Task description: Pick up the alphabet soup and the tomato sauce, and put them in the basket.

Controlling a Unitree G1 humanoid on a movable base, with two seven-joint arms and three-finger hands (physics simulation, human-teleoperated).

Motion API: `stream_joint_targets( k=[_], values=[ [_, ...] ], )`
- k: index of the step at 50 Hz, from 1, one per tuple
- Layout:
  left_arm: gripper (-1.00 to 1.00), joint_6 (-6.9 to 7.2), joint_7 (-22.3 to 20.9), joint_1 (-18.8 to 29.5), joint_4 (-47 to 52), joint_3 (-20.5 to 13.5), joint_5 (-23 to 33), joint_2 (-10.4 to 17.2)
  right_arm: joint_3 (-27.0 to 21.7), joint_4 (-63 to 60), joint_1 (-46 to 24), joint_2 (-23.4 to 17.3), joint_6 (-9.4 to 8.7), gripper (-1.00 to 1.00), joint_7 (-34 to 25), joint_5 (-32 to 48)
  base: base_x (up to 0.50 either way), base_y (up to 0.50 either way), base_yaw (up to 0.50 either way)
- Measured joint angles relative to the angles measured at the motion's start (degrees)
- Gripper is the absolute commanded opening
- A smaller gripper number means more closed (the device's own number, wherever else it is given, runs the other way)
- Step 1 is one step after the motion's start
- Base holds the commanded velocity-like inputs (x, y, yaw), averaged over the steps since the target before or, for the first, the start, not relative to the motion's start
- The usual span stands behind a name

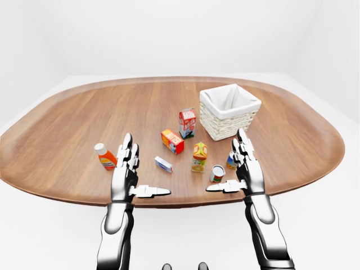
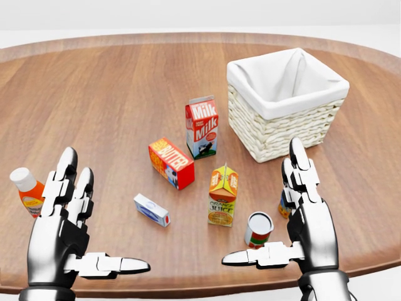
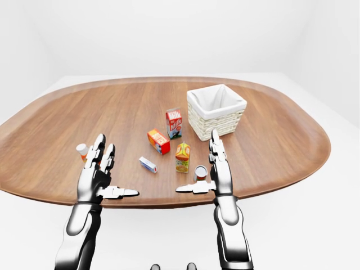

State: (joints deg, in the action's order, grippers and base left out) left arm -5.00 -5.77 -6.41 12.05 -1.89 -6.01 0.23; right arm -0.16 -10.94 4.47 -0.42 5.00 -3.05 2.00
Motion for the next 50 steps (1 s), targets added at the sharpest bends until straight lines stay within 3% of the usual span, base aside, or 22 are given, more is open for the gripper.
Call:
stream_joint_targets(
  k=[50],
  values=[
    [1.00,0.00,-0.3,0.1,-0.5,0.2,0.4,0.1,0.0,-0.3,0.0,0.0,0.00,1.00,-0.1,-0.3,0.23,0.00,0.00]
  ],
)
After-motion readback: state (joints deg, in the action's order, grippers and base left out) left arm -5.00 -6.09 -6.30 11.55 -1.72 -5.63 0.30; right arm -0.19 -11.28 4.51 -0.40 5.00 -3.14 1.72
